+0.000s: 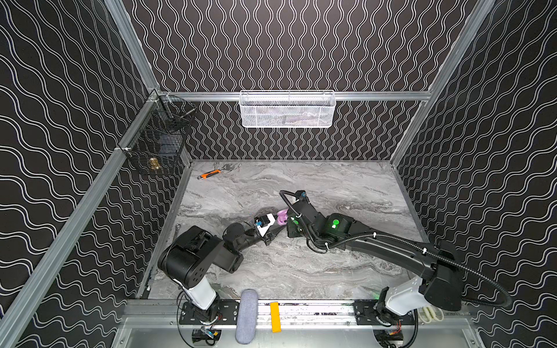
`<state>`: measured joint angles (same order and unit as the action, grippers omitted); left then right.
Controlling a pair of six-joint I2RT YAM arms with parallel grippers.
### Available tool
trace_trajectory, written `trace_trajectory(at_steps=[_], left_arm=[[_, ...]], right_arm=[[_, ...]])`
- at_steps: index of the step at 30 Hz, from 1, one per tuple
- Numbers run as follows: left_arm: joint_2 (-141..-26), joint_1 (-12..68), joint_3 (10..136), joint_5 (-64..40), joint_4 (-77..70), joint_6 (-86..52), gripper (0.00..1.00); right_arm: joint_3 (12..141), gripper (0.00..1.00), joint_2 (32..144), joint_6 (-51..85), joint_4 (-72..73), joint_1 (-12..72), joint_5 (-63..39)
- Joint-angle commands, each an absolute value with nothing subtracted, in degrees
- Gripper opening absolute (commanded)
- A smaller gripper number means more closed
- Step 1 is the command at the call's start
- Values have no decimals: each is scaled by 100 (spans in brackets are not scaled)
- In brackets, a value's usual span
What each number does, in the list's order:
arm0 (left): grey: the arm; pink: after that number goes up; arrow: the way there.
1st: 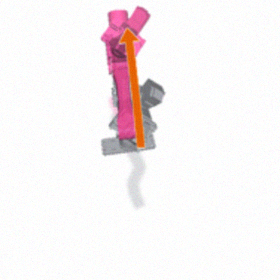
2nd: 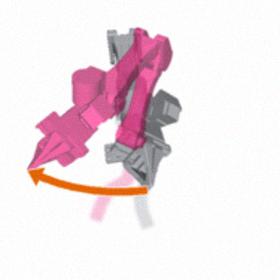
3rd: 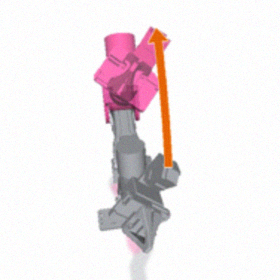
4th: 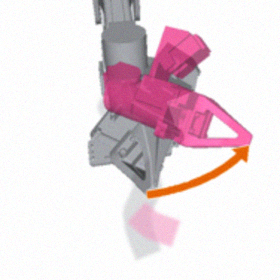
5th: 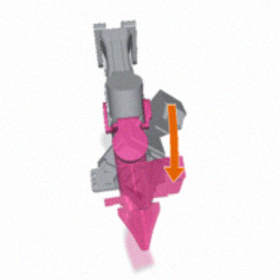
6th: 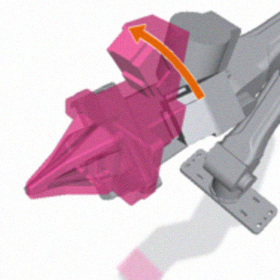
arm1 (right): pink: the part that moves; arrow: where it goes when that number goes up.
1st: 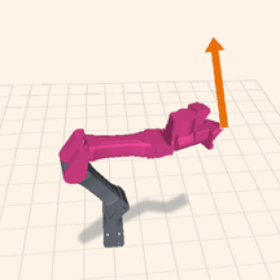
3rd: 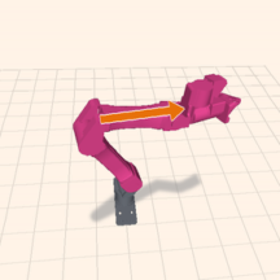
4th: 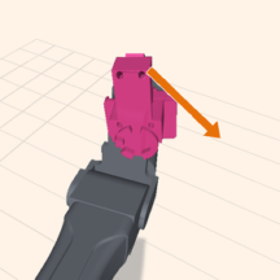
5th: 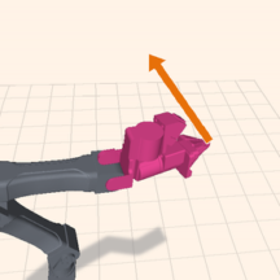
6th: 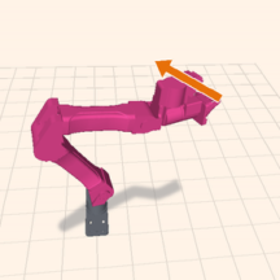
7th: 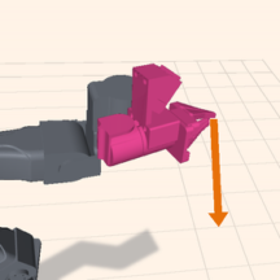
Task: Insert wireless bluetooth earbuds into charging case
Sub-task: Insert the wireless bluetooth earbud into the charging case.
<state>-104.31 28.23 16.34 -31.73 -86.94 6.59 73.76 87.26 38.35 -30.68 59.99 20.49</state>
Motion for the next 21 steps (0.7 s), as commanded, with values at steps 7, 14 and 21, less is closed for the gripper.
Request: trace_trajectory(at_steps=[7, 14, 21], left_arm=[[-10396, 2865, 1615, -2962, -8877, 844, 37], [-10395, 2876, 1605, -2987, -8877, 844, 37], [-10397, 2875, 1606, -2997, -8877, 844, 38]], right_arm=[[7760, 21, 8991, 3669, -3088, 5979, 1945], [7927, 21, 9175, 3616, -3102, 5934, 1868], [8029, 21, 9329, 3581, -3164, 5852, 1811]])
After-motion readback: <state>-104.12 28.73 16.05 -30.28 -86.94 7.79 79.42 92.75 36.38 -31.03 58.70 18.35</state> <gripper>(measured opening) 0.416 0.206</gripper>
